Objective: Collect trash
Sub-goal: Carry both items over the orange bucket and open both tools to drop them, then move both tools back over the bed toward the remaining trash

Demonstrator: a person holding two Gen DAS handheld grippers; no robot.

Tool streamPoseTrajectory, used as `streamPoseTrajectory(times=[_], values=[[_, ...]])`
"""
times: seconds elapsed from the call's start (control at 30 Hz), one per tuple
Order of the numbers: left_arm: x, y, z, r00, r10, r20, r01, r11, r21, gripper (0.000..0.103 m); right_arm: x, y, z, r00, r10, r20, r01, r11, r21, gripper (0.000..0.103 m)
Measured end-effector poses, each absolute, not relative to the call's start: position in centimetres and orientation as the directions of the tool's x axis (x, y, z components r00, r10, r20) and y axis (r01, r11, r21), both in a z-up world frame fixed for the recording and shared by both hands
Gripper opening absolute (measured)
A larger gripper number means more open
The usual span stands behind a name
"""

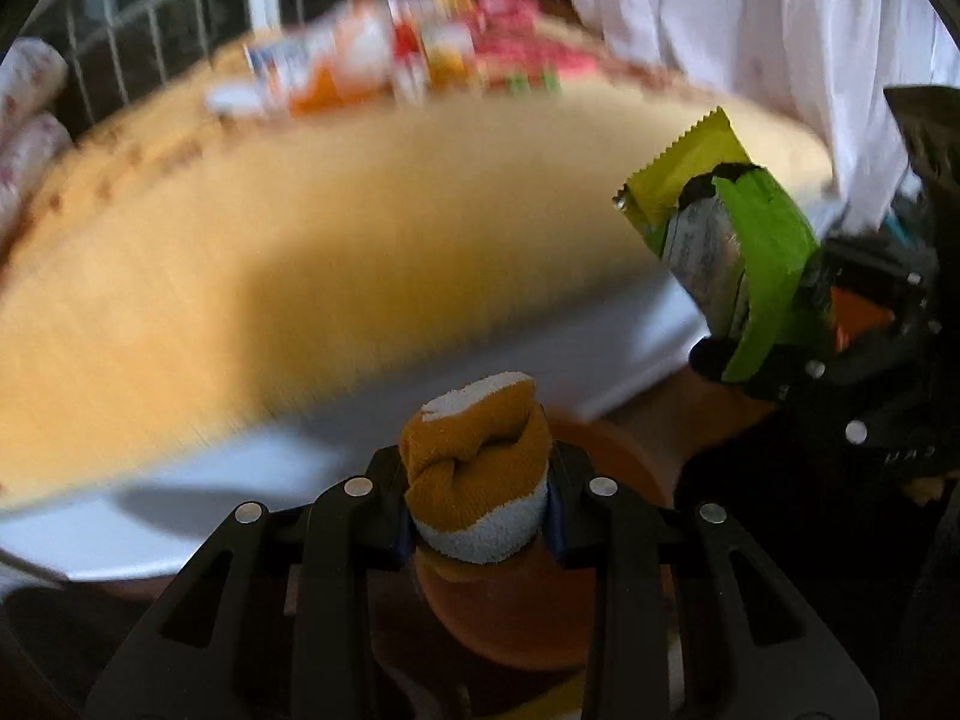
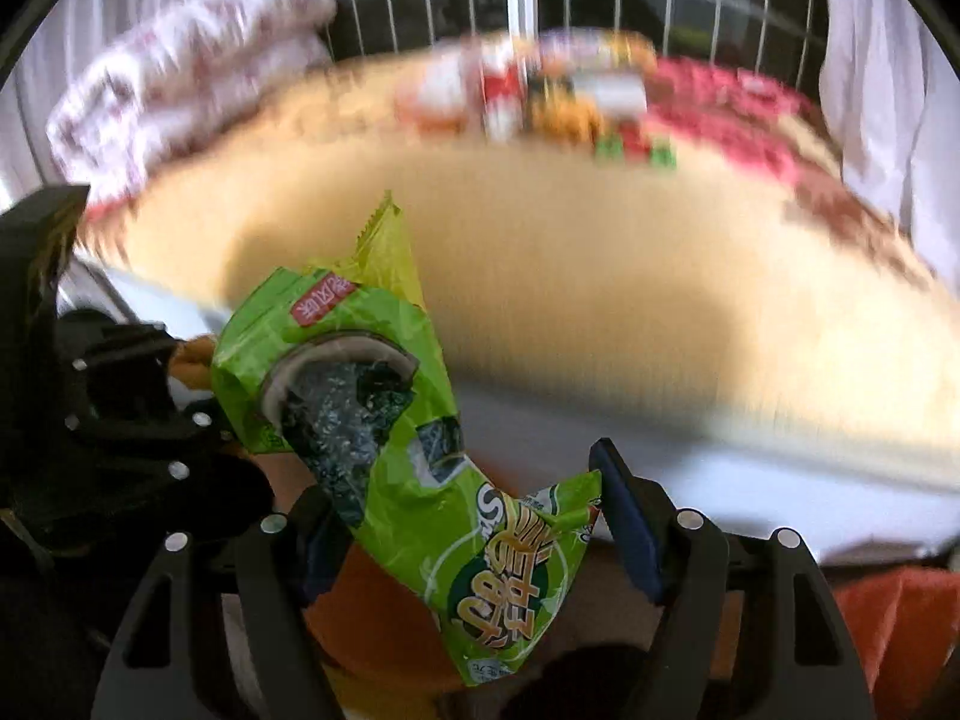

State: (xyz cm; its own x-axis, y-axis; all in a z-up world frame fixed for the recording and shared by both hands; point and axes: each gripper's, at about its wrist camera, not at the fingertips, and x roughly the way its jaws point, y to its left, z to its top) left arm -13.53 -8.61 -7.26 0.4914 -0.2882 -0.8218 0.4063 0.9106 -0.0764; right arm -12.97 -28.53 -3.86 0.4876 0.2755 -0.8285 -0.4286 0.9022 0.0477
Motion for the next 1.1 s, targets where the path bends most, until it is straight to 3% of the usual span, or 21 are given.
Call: streamPoseTrajectory(times=[0.2,0.47,0.53,0.6,0.63,0.67,0.7,1.1], values=[[-13.9,-9.6,-13.1,0.374,-0.194,-0.907,0.435,0.9,-0.013,0.03,-12.3,-27.6,-10.8,0.298,0.187,-0.936,-0.404,0.913,0.054,0.072],[-12.5,-10.6,-18.6,0.222,-0.131,-0.966,0.441,0.897,-0.02,0.03,-9.9,-24.6,-17.9,0.138,0.087,-0.987,-0.446,0.895,0.016,0.072],[-12.5,-11.4,-19.6,0.196,-0.125,-0.973,0.448,0.894,-0.024,0.031,-9.8,-24.5,-18.7,0.111,0.083,-0.99,-0.449,0.893,0.025,0.077],[-12.3,-11.8,-20.1,0.177,-0.107,-0.978,0.445,0.895,-0.018,0.042,-9.7,-24.4,-18.9,0.109,0.075,-0.991,-0.45,0.893,0.018,0.088],[-12.1,-11.9,-20.1,0.183,-0.094,-0.979,0.442,0.897,-0.004,0.054,-9.6,-24.3,-18.8,0.119,0.072,-0.99,-0.45,0.893,0.011,0.091],[-12.0,-12.0,-20.0,0.196,-0.085,-0.977,0.44,0.898,0.01,0.063,-9.5,-24.1,-18.6,0.125,0.072,-0.99,-0.45,0.893,0.008,0.091],[-12.0,-12.1,-19.9,0.208,-0.082,-0.975,0.438,0.899,0.018,0.065,-9.5,-24.1,-18.4,0.131,0.074,-0.989,-0.448,0.894,0.007,0.091],[-12.6,-11.8,-19.1,0.247,-0.085,-0.965,0.424,0.905,0.029,0.067,-9.3,-27.1,-15.1,0.185,0.136,-0.973,-0.382,0.922,0.056,0.091]])
